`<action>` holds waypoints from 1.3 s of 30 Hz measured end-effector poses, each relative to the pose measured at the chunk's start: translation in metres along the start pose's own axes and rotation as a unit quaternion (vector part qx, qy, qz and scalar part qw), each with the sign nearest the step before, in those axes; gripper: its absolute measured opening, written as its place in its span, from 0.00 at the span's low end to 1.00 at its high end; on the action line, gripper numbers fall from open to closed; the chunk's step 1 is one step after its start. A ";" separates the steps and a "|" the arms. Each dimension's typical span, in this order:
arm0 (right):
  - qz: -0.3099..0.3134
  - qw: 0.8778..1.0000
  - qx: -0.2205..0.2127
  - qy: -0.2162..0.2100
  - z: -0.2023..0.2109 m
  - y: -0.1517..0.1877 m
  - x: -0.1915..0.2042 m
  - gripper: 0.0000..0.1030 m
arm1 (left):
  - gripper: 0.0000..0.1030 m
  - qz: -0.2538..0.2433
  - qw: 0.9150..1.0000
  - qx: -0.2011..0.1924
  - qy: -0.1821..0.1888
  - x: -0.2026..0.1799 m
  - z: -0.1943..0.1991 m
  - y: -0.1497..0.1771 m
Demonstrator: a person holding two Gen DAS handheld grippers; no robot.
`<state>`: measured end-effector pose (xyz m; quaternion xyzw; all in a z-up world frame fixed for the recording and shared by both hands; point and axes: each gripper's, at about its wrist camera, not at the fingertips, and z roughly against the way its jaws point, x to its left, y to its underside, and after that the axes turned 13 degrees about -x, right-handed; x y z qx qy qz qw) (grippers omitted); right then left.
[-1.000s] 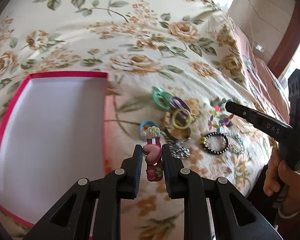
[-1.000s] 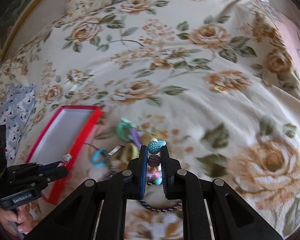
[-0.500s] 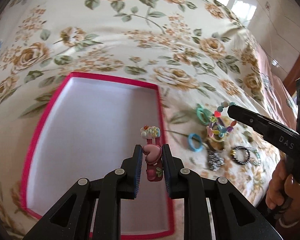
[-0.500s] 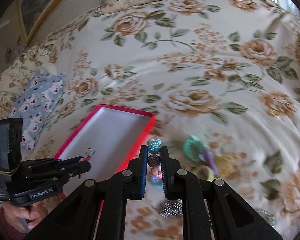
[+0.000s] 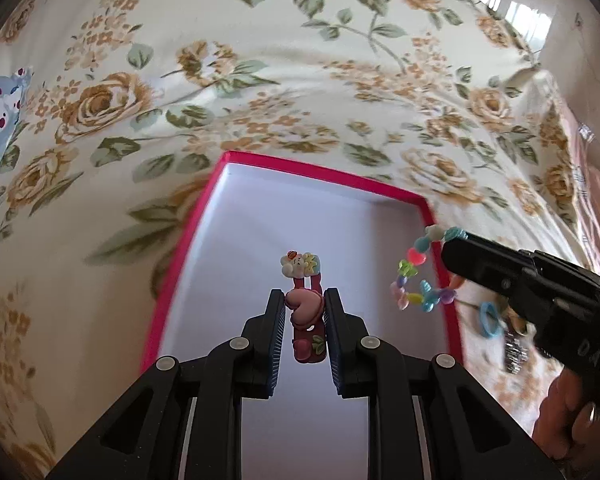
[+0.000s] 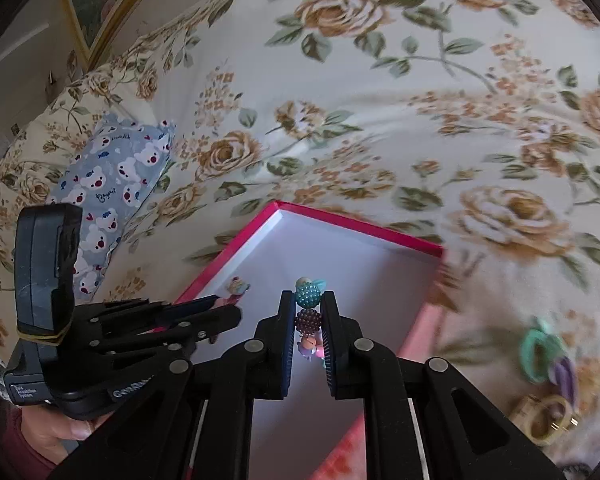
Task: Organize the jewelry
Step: 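Carry the pink clip with the left tool while the right tool carries the bracelet into the box, then open the left tool to drop the clip while the right tool releases the bracelet in the box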
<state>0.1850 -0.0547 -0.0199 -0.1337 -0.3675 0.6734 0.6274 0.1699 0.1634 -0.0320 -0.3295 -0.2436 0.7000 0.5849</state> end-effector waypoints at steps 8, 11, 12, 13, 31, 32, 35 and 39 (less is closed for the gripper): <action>-0.028 0.999 0.038 -0.003 -0.049 0.005 -0.013 0.12 | 0.18 -0.005 0.999 0.034 -0.021 0.007 -0.048 -0.009; -0.031 0.998 0.049 0.007 -0.056 0.009 -0.021 0.12 | 0.18 -0.011 0.999 0.042 -0.025 0.004 -0.059 -0.009; -0.032 0.998 0.052 0.010 -0.058 0.011 -0.025 0.12 | 0.19 -0.014 0.999 0.045 -0.027 0.002 -0.063 -0.009; -0.031 0.998 0.057 0.015 -0.061 0.012 -0.028 0.12 | 0.19 -0.016 0.998 0.048 -0.030 0.001 -0.065 -0.008; -0.009 0.996 0.084 0.034 -0.075 0.022 -0.033 0.15 | 0.22 -0.039 0.996 0.056 -0.055 -0.009 -0.071 -0.005; -0.009 0.996 0.084 0.033 -0.075 0.022 -0.033 0.16 | 0.23 -0.038 0.996 0.056 -0.056 -0.009 -0.071 -0.005; -0.016 0.996 0.083 0.027 -0.072 0.020 -0.033 0.17 | 0.35 -0.034 0.996 0.054 -0.061 -0.008 -0.066 -0.006; -0.026 0.997 0.067 0.019 -0.056 0.016 -0.032 0.34 | 0.45 -0.019 0.997 0.035 -0.062 -0.005 -0.046 -0.007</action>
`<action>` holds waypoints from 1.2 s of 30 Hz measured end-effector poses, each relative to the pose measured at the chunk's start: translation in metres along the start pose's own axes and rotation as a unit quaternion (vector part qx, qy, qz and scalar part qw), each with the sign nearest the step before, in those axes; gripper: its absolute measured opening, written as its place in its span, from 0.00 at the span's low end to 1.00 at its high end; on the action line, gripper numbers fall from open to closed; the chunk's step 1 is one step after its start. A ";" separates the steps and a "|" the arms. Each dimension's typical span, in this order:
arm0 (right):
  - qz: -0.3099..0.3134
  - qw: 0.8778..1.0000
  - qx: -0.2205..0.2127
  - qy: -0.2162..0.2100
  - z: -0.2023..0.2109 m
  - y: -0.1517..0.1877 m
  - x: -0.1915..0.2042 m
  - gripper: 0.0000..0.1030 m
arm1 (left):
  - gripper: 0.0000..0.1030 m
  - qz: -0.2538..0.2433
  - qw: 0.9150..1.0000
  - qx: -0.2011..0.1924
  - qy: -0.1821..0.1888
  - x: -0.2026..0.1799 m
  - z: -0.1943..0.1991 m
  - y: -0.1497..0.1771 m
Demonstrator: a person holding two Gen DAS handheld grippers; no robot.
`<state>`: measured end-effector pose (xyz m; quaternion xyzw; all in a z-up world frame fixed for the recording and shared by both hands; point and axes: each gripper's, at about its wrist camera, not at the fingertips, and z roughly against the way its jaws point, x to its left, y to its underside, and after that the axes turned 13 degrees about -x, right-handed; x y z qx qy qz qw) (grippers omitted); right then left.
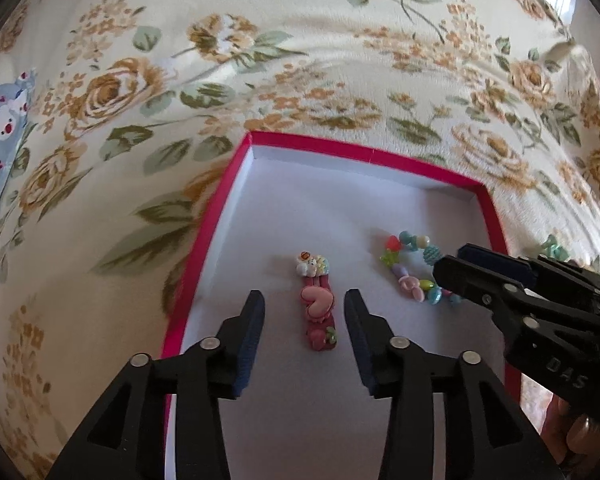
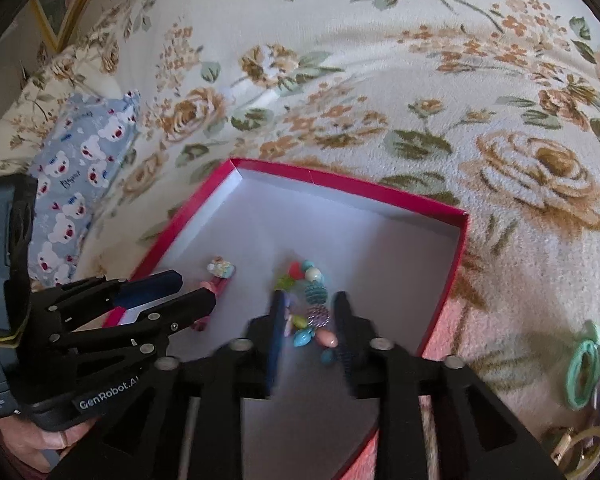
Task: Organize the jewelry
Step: 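Open the left tool to drop the clip while the right tool releases the bracelet in the box, then grasp the blue hair tie with the left tool while the right tool grasps the purple hair tie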
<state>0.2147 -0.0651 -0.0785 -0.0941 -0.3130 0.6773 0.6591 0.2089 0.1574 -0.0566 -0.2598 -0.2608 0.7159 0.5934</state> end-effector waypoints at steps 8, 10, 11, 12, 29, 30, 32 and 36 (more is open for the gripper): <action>-0.024 0.998 -0.050 -0.007 0.063 0.003 -0.010 0.41 | 0.54 0.047 0.999 -0.025 0.013 0.008 0.051 0.018; -0.031 0.998 -0.058 0.001 0.077 0.006 -0.019 0.41 | 0.55 0.055 0.998 -0.027 0.024 0.005 0.064 0.025; -0.034 0.998 -0.062 0.005 0.085 0.009 -0.023 0.41 | 0.55 0.056 0.998 -0.028 0.028 0.004 0.068 0.027; -0.037 0.997 -0.064 0.009 0.092 0.011 -0.027 0.41 | 0.55 0.056 0.997 -0.028 0.033 0.001 0.073 0.030; -0.110 0.984 -0.093 0.103 0.186 0.054 -0.120 0.42 | 0.56 -0.001 0.995 -0.010 0.101 -0.071 0.094 0.036; -0.113 0.984 -0.094 0.104 0.188 0.055 -0.122 0.42 | 0.56 -0.006 0.995 -0.010 0.102 -0.076 0.094 0.036; -0.114 0.983 -0.095 0.107 0.191 0.055 -0.127 0.42 | 0.56 -0.015 0.994 -0.009 0.104 -0.083 0.093 0.034; -0.111 0.984 -0.096 0.104 0.192 0.052 -0.131 0.42 | 0.56 -0.027 0.994 -0.006 0.107 -0.095 0.089 0.031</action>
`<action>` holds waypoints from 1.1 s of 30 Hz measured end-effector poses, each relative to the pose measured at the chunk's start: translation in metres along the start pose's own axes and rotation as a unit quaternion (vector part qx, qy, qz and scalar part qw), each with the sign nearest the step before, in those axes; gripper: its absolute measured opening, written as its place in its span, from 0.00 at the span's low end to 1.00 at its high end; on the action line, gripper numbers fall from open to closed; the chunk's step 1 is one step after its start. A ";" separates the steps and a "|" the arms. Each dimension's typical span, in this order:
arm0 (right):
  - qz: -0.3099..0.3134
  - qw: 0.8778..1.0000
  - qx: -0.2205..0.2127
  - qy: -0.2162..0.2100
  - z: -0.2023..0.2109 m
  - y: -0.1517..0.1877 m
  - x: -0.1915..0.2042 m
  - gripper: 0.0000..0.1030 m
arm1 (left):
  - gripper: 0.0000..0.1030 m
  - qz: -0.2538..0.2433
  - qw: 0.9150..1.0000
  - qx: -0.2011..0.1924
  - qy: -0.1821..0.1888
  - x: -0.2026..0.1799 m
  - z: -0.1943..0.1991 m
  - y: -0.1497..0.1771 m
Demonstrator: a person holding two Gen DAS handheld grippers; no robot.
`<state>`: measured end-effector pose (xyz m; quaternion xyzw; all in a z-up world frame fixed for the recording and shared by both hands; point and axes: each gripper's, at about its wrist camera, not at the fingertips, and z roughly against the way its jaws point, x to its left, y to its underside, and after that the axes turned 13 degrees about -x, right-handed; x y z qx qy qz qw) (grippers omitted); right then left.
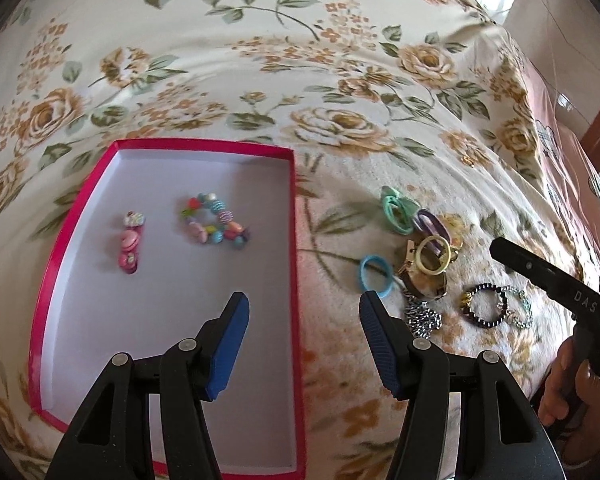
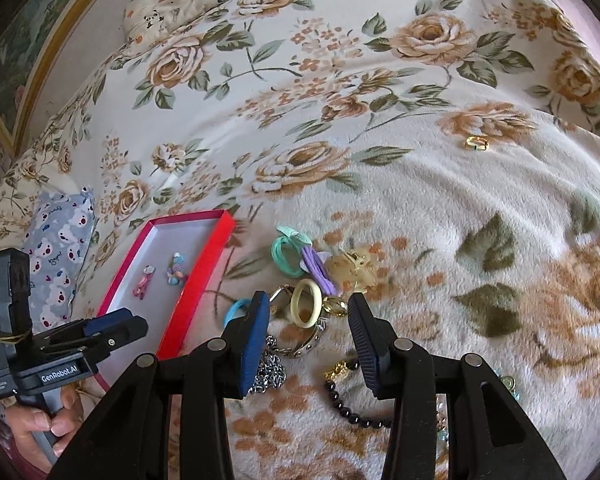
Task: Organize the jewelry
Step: 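Grasp the blue hair tie with the left tool while the right tool grasps the purple hair tie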
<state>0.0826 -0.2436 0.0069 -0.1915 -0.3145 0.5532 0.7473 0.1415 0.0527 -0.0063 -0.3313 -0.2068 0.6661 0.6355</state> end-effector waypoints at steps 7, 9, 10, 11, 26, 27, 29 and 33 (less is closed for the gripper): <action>0.008 1.000 0.007 -0.013 -0.010 -0.003 0.002 0.42 | 0.56 -0.026 1.000 0.012 0.008 -0.016 -0.016 -0.005; 0.011 1.000 0.012 -0.017 -0.016 -0.004 0.002 0.42 | 0.56 -0.038 0.999 0.015 0.010 -0.021 -0.021 -0.006; 0.012 1.000 0.014 -0.018 -0.018 -0.004 0.002 0.42 | 0.56 -0.046 0.999 0.016 0.011 -0.025 -0.024 -0.007; 0.013 1.000 0.016 -0.017 -0.021 -0.004 0.002 0.41 | 0.55 -0.054 0.998 0.018 0.013 -0.028 -0.028 -0.008; 0.055 0.996 0.062 -0.012 -0.073 -0.004 -0.003 0.08 | 0.36 -0.115 0.991 0.073 0.021 -0.054 -0.106 -0.008; 0.055 0.996 0.063 -0.010 -0.074 -0.004 -0.003 0.05 | 0.33 -0.120 0.990 0.077 0.020 -0.056 -0.110 -0.007; 0.054 0.997 0.058 -0.009 -0.072 -0.003 -0.006 0.05 | 0.26 -0.132 0.988 0.079 0.020 -0.061 -0.115 -0.005; 0.043 0.998 0.048 -0.012 -0.059 -0.003 -0.010 0.04 | 0.04 -0.149 0.985 0.077 0.038 -0.067 -0.116 0.000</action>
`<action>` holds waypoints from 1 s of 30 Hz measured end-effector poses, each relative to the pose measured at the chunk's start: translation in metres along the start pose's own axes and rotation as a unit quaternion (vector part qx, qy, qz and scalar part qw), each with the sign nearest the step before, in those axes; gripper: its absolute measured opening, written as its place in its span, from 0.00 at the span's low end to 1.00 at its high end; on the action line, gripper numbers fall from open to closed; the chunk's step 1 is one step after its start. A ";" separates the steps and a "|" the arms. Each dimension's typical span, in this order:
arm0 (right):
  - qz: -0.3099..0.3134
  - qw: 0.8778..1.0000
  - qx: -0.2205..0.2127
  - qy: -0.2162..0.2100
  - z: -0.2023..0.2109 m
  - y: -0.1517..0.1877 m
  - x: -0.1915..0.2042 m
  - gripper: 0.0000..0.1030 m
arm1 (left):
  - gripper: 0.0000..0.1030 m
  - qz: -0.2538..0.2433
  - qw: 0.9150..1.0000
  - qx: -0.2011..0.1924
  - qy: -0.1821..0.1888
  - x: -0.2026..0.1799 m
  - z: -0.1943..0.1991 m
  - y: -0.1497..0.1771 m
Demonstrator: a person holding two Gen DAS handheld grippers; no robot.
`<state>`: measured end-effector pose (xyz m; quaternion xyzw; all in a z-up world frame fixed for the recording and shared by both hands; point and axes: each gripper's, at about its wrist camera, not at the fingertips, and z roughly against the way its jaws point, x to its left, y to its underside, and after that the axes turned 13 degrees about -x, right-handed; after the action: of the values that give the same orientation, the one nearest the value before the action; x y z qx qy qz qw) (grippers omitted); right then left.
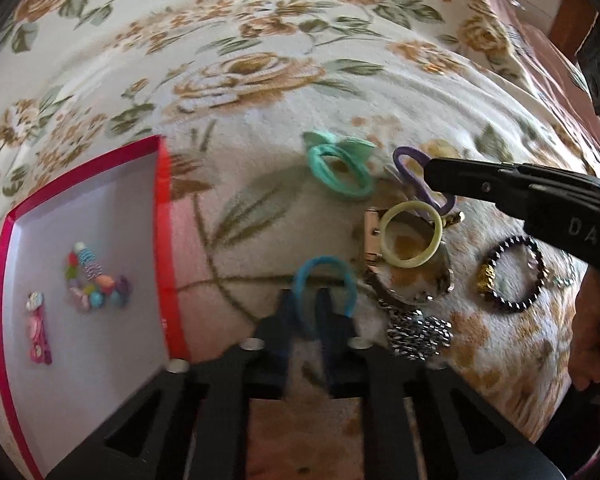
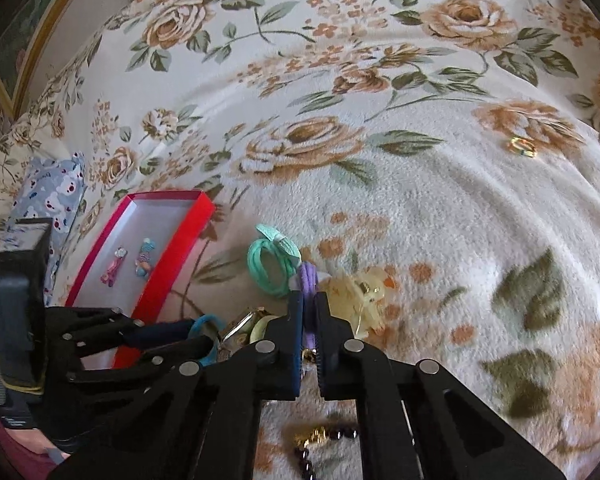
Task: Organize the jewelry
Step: 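Grasp the blue hair tie with the left tool while the right tool grasps the purple hair tie, then carry the blue tie with the left tool while the right tool carries the purple tie to the box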
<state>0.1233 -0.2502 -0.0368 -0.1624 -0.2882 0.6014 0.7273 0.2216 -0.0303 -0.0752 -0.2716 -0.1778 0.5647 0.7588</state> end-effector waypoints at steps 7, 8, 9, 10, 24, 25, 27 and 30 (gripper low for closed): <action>-0.026 0.999 -0.021 -0.012 0.028 0.005 -0.001 0.04 | 0.02 0.026 0.999 -0.025 0.023 0.009 0.020 0.005; -0.027 0.999 -0.022 -0.014 0.031 0.005 0.001 0.04 | 0.02 0.034 0.999 -0.030 0.026 0.011 0.025 0.006; -0.030 0.999 -0.026 -0.017 0.035 0.005 0.002 0.04 | 0.02 0.040 0.998 -0.035 0.026 0.014 0.030 0.008; -0.030 0.999 -0.029 -0.020 0.037 0.005 0.004 0.04 | 0.02 0.045 0.998 -0.039 0.028 0.017 0.036 0.010; -0.004 0.997 -0.029 -0.068 0.042 0.009 0.061 0.04 | 0.02 0.120 0.988 -0.092 0.000 0.062 0.120 0.047; -0.002 0.997 -0.027 -0.071 0.041 0.009 0.065 0.04 | 0.02 0.126 0.987 -0.095 -0.004 0.067 0.126 0.050; 0.004 0.997 -0.023 -0.079 0.037 0.011 0.076 0.04 | 0.02 0.137 0.985 -0.100 -0.011 0.075 0.133 0.055; 0.011 0.996 -0.019 -0.091 0.032 0.013 0.090 0.04 | 0.02 0.152 0.983 -0.105 -0.021 0.089 0.143 0.062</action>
<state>0.1036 -0.1634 0.0011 -0.1240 -0.3631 0.6158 0.6882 0.1186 0.0978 -0.0041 -0.3618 -0.2091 0.6572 0.6273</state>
